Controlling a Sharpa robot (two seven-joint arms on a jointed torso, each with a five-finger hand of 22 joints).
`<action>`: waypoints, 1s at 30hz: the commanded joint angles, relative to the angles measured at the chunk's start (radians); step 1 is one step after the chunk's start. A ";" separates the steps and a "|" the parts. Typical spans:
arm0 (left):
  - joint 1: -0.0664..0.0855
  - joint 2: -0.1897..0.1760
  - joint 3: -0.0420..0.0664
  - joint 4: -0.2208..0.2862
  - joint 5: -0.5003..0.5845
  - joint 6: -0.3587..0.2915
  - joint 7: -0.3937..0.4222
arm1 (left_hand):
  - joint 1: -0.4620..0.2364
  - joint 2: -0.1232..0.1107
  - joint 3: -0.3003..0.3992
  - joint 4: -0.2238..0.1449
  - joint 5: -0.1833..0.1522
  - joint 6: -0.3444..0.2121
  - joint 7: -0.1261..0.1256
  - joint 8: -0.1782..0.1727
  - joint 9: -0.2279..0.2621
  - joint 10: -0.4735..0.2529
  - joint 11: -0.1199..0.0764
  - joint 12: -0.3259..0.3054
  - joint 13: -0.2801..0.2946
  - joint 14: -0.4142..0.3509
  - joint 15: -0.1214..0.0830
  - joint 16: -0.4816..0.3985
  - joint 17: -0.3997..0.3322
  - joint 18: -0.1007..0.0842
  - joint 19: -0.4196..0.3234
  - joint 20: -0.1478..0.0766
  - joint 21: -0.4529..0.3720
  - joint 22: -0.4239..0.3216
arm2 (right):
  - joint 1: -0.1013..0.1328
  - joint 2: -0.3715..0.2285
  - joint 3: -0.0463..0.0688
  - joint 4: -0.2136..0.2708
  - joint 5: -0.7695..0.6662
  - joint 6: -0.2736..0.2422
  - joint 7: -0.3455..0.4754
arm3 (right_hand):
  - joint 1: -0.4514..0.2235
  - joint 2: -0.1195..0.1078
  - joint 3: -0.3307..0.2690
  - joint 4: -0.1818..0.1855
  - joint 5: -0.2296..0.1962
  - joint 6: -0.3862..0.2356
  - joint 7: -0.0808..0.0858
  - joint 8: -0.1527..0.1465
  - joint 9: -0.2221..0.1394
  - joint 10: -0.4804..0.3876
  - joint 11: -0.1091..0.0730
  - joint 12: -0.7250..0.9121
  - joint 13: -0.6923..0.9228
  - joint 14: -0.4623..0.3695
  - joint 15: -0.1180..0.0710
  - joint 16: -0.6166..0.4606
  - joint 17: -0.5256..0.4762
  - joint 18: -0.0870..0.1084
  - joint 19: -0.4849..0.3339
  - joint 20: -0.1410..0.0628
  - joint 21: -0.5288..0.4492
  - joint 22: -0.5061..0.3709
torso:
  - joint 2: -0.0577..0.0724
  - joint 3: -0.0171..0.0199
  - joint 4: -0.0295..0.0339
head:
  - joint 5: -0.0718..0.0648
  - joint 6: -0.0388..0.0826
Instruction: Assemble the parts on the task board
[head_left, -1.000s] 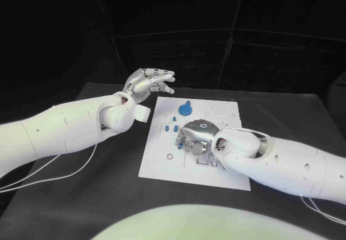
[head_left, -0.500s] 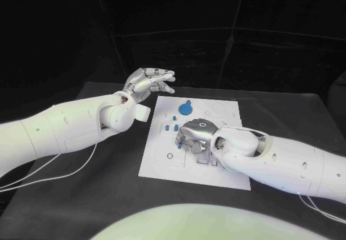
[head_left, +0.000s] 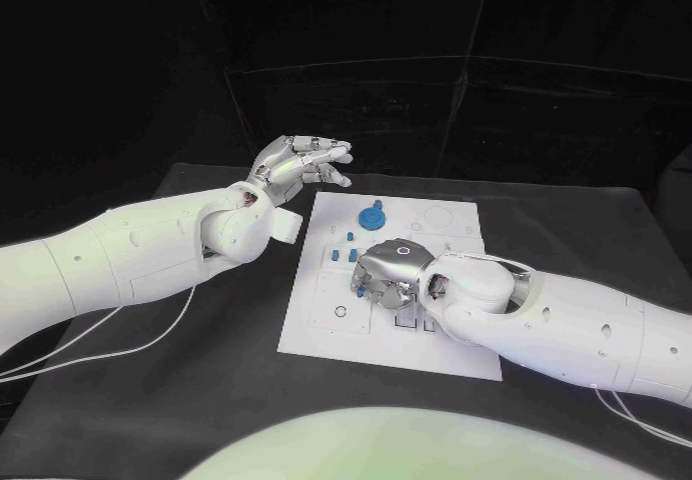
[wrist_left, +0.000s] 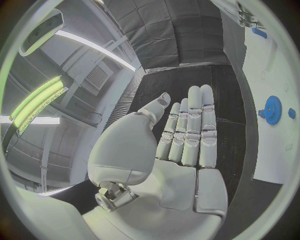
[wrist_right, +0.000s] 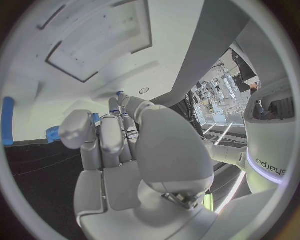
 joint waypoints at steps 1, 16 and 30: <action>0.001 0.001 0.000 0.001 0.003 0.016 0.000 | 0.002 -0.004 -0.006 0.002 0.001 -0.008 0.000 -0.006 -0.001 -0.009 -0.001 -0.003 -0.001 0.004 -0.001 -0.003 -0.002 0.005 0.009 0.000 -0.005 -0.001 | 0.001 0.003 0.000 -0.002 -0.006 0.032 -0.007 | -0.018 -0.002 0.003 -0.001 -0.007 -0.001 0.006 -0.003 0.001 -0.003 0.004 -0.006 0.000 0.026 0.001 0.002 -0.003 0.008 -0.001 0.002 0.001 -0.003 | 0.000 0.0000 -0.0003 | 0.000 0.000; 0.001 0.004 0.000 0.001 0.003 0.030 -0.022 | 0.002 -0.003 -0.014 0.001 0.000 -0.024 0.007 -0.012 -0.002 -0.027 0.006 -0.004 -0.001 0.002 0.004 -0.015 -0.002 0.003 0.009 0.003 -0.013 -0.010 | 0.001 0.009 0.000 -0.012 -0.006 -0.012 -0.034 | -0.095 -0.033 -0.053 0.000 0.014 -0.148 0.043 -0.012 -0.008 -0.193 0.049 -0.035 -0.006 0.012 0.036 -0.024 -0.046 0.019 -0.035 0.033 -0.047 -0.069 | 0.000 0.0005 0.0002 | -0.004 0.002; 0.001 0.004 -0.001 -0.002 0.003 0.049 -0.041 | 0.008 0.000 -0.017 -0.002 0.000 -0.033 0.011 -0.012 -0.001 -0.041 0.010 -0.001 -0.001 -0.007 0.009 -0.022 -0.003 0.002 0.003 0.007 -0.021 -0.017 | 0.001 -0.073 0.000 0.074 0.039 -0.215 -0.007 | -0.100 -0.019 -0.061 -0.008 0.051 -0.168 0.043 -0.005 -0.002 -0.179 0.046 0.005 -0.002 0.006 0.035 -0.041 -0.076 0.021 -0.030 0.035 -0.048 -0.075 | -0.001 0.0013 -0.0025 | -0.005 0.008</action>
